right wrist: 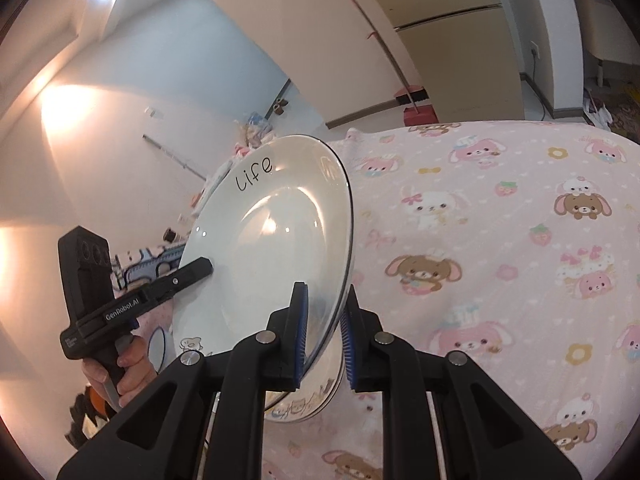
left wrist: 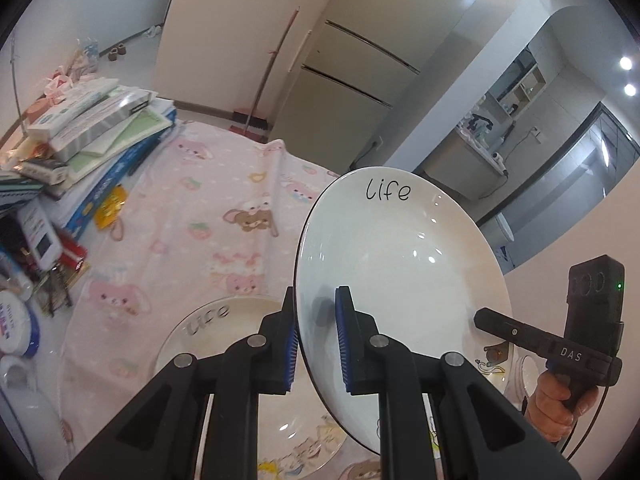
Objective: Organize plates and bowls
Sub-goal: 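Carry the 'Life' plate with both grippers over the plate stack, then lower the 'Life' plate onto the plate stack with both grippers, then open both grippers and withdraw up from the plate stack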
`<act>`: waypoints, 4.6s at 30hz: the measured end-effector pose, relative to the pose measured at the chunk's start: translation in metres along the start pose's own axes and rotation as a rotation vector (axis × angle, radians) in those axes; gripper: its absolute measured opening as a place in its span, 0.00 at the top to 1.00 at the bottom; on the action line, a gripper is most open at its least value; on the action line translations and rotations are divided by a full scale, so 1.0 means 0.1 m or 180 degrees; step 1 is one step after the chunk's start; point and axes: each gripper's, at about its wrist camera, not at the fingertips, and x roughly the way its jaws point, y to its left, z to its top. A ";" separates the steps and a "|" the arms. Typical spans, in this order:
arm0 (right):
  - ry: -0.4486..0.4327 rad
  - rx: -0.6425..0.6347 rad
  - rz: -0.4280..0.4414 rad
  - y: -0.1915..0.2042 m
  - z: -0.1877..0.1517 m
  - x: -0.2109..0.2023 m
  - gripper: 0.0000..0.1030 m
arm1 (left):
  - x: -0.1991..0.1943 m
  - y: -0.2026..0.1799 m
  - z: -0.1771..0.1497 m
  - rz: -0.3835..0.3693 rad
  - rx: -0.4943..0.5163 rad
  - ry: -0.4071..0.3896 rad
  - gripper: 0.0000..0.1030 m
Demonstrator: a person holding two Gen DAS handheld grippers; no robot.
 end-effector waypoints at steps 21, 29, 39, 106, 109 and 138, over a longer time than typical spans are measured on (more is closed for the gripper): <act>0.0608 -0.0266 0.0076 0.38 -0.80 0.48 0.85 | -0.36 0.55 -1.07 0.0307 -0.0110 0.0132 0.84; 0.0826 -0.0262 -0.0091 0.28 -0.99 0.63 0.83 | -0.14 0.69 -1.25 0.0332 -0.0176 0.0350 0.83; 0.0965 -0.0263 -0.0194 0.27 -1.07 0.80 0.82 | 0.00 0.82 -1.33 0.0395 -0.0195 0.0513 0.82; 0.1062 -0.0481 -0.0476 0.33 -1.06 0.74 0.88 | -0.20 0.67 -1.41 0.0465 0.0076 0.0431 0.82; 0.1056 -0.0484 -0.0519 0.32 -1.06 0.77 0.89 | -0.16 0.73 -1.39 0.0486 -0.0006 0.0437 0.82; 0.0829 -0.0625 -0.0765 0.30 -1.03 0.80 0.88 | -0.07 0.71 -1.37 0.0667 0.0149 0.0402 0.82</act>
